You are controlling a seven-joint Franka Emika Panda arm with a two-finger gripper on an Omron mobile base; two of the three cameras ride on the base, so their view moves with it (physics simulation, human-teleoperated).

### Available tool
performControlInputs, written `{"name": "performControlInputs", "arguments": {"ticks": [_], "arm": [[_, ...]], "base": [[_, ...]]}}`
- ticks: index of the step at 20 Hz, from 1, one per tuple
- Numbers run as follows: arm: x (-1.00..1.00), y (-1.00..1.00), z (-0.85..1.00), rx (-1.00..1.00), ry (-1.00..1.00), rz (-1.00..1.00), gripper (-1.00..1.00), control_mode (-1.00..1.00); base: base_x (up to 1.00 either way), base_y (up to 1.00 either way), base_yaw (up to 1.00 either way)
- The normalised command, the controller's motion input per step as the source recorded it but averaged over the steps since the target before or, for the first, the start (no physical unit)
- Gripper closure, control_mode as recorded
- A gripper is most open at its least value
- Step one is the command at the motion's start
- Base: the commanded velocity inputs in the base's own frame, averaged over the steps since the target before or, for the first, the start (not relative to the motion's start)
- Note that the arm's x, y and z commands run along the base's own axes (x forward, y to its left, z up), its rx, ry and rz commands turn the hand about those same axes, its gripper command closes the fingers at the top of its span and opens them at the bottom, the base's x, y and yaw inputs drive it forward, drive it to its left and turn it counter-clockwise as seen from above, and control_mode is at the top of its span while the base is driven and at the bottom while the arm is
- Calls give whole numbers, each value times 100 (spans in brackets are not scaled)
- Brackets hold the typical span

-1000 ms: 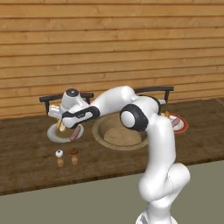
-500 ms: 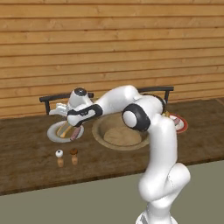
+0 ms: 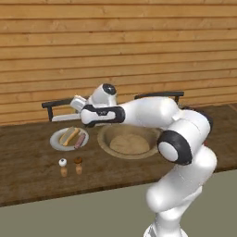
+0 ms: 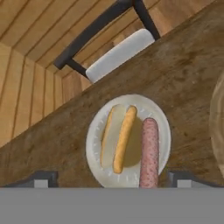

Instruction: Place one bun and one sausage from the bowl on each plate.

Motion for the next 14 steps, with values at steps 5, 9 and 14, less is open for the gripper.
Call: {"name": "performControlInputs", "arguments": {"ticks": [5,9,14], "arm": [[-100,-100,28,28,-24,0,-100,-100],[-100,-100,10,25,-31,0,-100,-100],[-100,-95,75,24,-46,0,-100,-100]], "base": [[0,0,0],[0,0,0],[0,0,0]]}}
